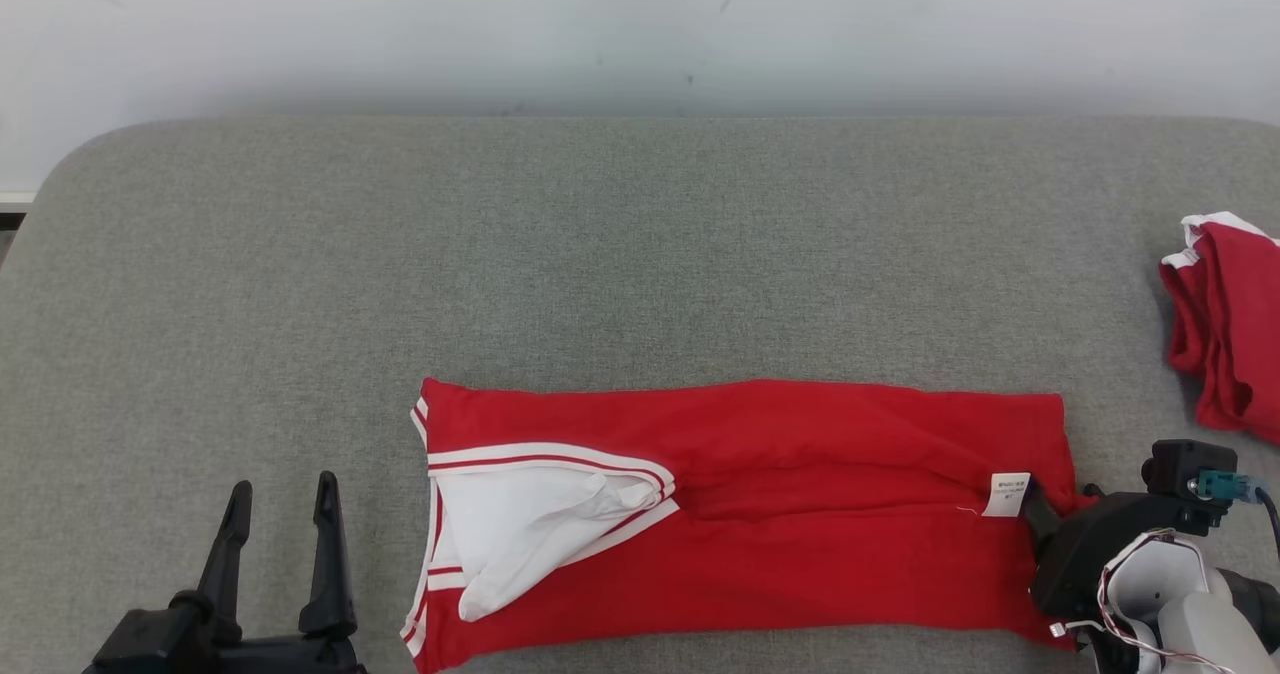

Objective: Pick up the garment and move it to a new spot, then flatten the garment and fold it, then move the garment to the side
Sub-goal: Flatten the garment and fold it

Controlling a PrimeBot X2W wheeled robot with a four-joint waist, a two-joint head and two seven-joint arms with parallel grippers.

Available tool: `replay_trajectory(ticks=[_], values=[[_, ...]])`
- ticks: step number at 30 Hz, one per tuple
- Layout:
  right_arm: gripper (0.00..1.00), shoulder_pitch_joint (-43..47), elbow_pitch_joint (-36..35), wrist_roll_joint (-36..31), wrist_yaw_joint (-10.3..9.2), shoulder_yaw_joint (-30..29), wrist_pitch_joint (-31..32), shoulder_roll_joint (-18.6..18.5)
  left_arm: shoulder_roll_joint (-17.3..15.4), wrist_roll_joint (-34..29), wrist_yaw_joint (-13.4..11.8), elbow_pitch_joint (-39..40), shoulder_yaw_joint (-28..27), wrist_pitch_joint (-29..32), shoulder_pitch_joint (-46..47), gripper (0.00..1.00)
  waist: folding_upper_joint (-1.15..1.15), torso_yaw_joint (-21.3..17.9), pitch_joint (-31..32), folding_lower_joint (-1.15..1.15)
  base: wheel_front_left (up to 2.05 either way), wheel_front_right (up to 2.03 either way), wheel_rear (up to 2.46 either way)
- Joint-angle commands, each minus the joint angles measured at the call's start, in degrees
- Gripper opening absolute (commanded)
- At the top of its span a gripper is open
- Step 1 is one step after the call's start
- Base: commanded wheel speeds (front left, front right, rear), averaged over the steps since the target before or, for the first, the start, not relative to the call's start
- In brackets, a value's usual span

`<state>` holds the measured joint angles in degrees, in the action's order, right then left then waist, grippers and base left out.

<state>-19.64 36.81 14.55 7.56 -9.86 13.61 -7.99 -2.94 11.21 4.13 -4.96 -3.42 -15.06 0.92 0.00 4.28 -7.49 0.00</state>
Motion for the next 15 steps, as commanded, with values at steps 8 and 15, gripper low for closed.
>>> replay_trajectory(ticks=[8, 15], values=[[1.00, 1.55, 2.39, 0.56, -0.03, 1.70, 6.11, 1.97, 0.06, 1.01, -0.71, 0.18, 0.18, -0.10, 0.31, 1.00, 0.00, 0.63, -0.23, 0.00, 0.00, 0.00, 0.00], [0.00, 2.46, 0.43, 1.65, 0.13, 4.27, 8.47, 1.93, 0.06, 1.07, -0.98, 0.31, 0.05, -0.10, -0.03, 1.00, 0.00, 0.65, -0.27, 0.00, 0.00, 0.00, 0.00]])
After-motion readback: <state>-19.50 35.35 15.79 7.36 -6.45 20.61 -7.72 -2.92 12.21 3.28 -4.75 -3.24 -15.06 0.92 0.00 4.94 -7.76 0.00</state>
